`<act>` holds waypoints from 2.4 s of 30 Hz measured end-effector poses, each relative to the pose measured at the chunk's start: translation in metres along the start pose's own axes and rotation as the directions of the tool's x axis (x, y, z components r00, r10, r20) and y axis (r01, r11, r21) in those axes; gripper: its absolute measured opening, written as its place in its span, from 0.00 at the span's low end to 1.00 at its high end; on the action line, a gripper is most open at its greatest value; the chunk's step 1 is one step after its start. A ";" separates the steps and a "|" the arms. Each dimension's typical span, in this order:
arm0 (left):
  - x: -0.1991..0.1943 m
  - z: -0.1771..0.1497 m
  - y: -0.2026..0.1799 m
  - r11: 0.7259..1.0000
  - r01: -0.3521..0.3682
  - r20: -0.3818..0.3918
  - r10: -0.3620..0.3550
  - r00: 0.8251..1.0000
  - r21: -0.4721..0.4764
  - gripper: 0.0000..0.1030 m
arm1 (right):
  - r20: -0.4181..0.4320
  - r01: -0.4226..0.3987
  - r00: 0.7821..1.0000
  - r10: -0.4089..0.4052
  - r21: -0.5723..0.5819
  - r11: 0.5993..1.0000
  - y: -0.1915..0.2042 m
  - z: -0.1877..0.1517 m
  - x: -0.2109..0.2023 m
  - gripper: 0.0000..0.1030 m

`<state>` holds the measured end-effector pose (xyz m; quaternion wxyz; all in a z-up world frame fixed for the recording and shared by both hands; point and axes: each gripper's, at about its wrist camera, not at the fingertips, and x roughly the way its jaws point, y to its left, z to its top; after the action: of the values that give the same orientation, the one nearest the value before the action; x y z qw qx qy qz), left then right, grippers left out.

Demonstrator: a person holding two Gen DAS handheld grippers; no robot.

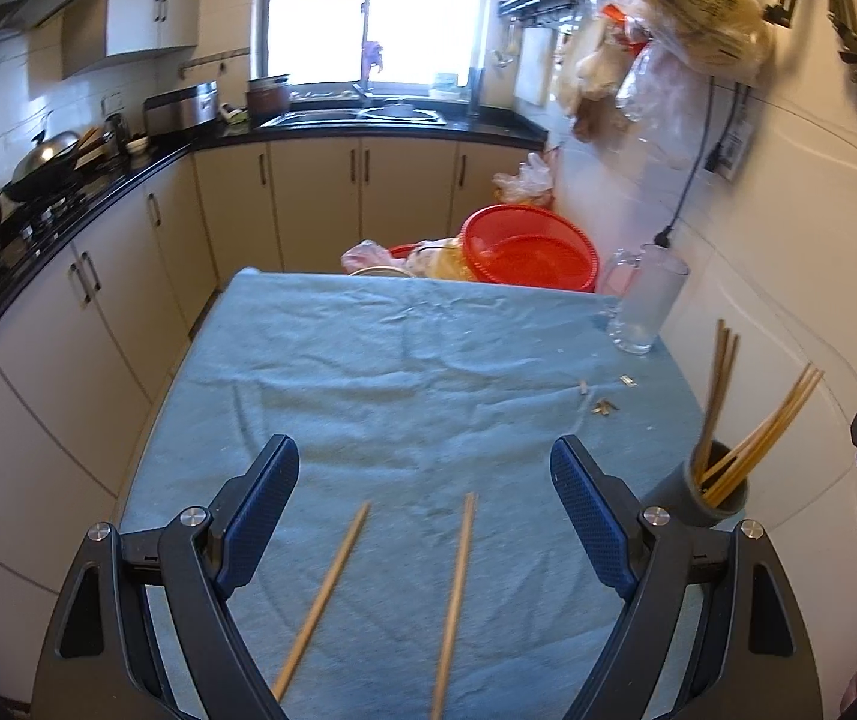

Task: Organize utensils
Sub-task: 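Raise both open tools and move them to the last two chopsticks on the cloth, then close right tool on one chopstick while left tool closes on the other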

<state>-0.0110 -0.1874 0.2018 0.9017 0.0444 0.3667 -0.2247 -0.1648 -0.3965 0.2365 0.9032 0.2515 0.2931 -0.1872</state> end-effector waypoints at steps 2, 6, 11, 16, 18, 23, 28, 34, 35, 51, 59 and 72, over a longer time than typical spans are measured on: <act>-0.001 -0.004 0.012 1.000 -0.012 -0.006 0.012 1.000 -0.011 0.82 | -0.011 -0.007 1.000 0.007 -0.014 1.000 0.009 -0.004 0.003 0.85; -0.002 -0.012 0.031 0.999 -0.034 -0.016 0.034 0.999 -0.029 0.82 | -0.043 -0.029 0.999 0.027 -0.043 0.999 0.030 -0.015 0.013 0.86; -0.005 -0.023 0.062 0.996 -0.069 -0.035 0.067 0.997 -0.049 0.82 | -0.081 -0.053 0.996 0.047 -0.073 0.996 0.055 -0.027 0.028 0.85; -0.007 -0.032 0.092 0.992 -0.108 -0.051 0.105 0.993 -0.066 0.82 | -0.135 -0.078 0.989 0.065 -0.093 0.993 0.081 -0.044 0.051 0.85; -0.007 -0.035 0.104 0.990 -0.123 -0.059 0.118 0.991 -0.075 0.82 | -0.153 -0.084 0.986 0.068 -0.104 0.991 0.090 -0.050 0.059 0.86; -0.005 -0.044 0.131 0.985 -0.149 -0.086 0.141 0.986 -0.091 0.82 | -0.214 -0.094 0.974 0.068 -0.114 0.989 0.109 -0.068 0.086 0.85; -0.002 -0.053 0.154 0.980 -0.171 -0.111 0.160 0.981 -0.099 0.82 | -0.272 -0.093 0.961 0.059 -0.115 0.989 0.122 -0.084 0.113 0.85; 0.004 -0.061 0.176 0.975 -0.191 -0.141 0.174 0.975 -0.111 0.82 | -0.345 -0.085 0.938 0.041 -0.112 0.990 0.129 -0.102 0.143 0.85; 0.005 -0.062 0.179 0.975 -0.193 -0.146 0.175 0.974 -0.113 0.82 | -0.354 -0.084 0.934 0.041 -0.108 0.991 0.129 -0.104 0.146 0.85; 0.018 -0.090 0.213 0.979 -0.177 -0.210 0.153 0.966 -0.104 0.82 | -0.513 -0.076 0.854 0.086 0.042 0.996 0.116 -0.121 0.218 0.37; 0.018 -0.093 0.216 0.991 -0.120 -0.215 0.104 0.971 -0.062 0.80 | -0.562 0.009 0.827 -0.013 -0.011 1.000 0.116 -0.129 0.251 0.23; 0.046 -0.088 0.182 0.998 0.058 -0.262 -0.063 0.963 -0.027 0.60 | -0.574 0.034 0.814 -0.083 -0.096 0.995 0.106 -0.136 0.262 0.08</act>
<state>0.0415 -0.0199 0.0913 0.8382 0.0539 0.4862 -0.2409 0.0260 -0.2850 0.0145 0.7752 0.2501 0.5680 -0.1178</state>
